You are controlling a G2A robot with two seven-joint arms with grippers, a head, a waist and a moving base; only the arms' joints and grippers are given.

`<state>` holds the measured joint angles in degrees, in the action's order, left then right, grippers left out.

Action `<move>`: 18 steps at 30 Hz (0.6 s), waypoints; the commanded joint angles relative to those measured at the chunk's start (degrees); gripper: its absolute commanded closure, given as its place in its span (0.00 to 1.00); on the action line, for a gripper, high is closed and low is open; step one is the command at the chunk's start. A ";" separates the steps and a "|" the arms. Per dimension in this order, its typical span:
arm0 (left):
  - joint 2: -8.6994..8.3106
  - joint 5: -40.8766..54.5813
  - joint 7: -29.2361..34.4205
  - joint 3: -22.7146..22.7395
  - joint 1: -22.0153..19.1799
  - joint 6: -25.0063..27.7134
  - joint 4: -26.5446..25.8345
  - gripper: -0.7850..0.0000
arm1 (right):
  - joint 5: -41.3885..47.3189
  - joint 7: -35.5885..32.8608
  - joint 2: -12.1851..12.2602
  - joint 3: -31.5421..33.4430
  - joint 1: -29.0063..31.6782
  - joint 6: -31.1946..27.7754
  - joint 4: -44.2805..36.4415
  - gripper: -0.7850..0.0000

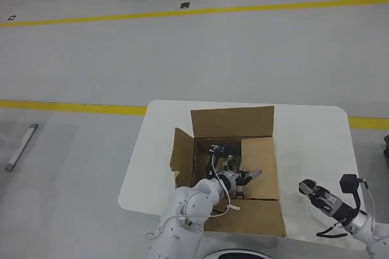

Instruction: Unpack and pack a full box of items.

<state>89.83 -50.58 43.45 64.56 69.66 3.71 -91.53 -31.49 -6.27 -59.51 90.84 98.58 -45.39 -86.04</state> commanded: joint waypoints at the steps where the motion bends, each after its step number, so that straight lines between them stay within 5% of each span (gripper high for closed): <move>1: -0.07 1.45 -0.33 0.32 -0.27 -0.19 1.28 0.00 | -0.22 -0.04 -0.03 -0.14 -0.01 -0.02 0.14 1.00; 18: -0.52 9.03 -1.92 -0.45 -2.23 0.55 9.03 0.00 | -2.87 -0.69 -0.67 -4.77 -1.40 0.45 0.42 1.00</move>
<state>89.32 -41.62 41.69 64.30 67.57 4.22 -82.80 -34.22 -6.86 -60.16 86.32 97.29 -44.90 -85.69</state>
